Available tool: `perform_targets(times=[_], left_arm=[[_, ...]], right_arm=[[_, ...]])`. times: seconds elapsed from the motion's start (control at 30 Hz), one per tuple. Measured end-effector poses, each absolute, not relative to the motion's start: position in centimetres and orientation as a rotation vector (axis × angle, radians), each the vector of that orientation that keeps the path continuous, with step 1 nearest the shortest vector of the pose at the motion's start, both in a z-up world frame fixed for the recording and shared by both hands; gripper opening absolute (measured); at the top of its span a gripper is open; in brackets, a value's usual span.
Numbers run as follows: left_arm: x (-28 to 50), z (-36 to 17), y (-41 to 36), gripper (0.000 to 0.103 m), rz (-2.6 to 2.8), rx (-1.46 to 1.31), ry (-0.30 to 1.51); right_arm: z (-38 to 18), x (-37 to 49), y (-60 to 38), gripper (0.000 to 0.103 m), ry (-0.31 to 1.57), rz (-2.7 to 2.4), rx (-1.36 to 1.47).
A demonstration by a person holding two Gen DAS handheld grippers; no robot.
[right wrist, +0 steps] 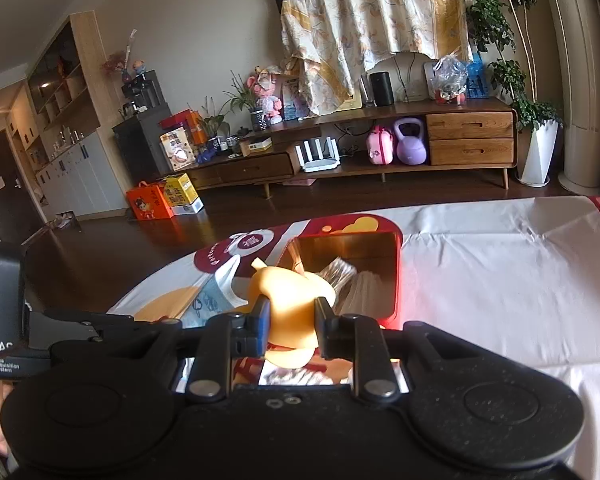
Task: Organize soft objects
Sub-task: 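Lift the face mask with the left gripper while the right gripper grasps the yellow duck, then carry the face mask and yellow duck with both grippers over the red tin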
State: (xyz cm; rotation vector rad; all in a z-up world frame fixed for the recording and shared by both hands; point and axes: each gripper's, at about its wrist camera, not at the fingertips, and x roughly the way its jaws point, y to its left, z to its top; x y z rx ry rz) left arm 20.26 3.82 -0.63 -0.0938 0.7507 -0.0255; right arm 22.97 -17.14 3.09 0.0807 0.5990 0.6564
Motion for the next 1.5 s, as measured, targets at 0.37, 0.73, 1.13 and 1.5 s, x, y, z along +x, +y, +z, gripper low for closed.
perform_targets(times=[0.37, 0.73, 1.13, 1.5], left_arm=[[25.6, -0.2, 3.5, 0.021, -0.037, -0.03, 0.751], [30.2, -2.6, 4.5, 0.021, -0.017, -0.039, 0.806], [30.3, -4.6, 5.0, 0.021, -0.008, -0.048, 0.835], [30.0, -4.7, 4.0, 0.021, -0.043, -0.036, 0.833]], right_arm=[[2.7, 28.9, -14.5, 0.018, 0.684, 0.599, 0.033], [0.7, 33.0, -13.0, 0.006, 0.768, 0.605, 0.006], [-4.7, 31.4, -15.6, 0.025, 0.931, 0.636, -0.068], [-7.7, 31.7, -15.0, 0.049, 0.994, 0.624, -0.034]])
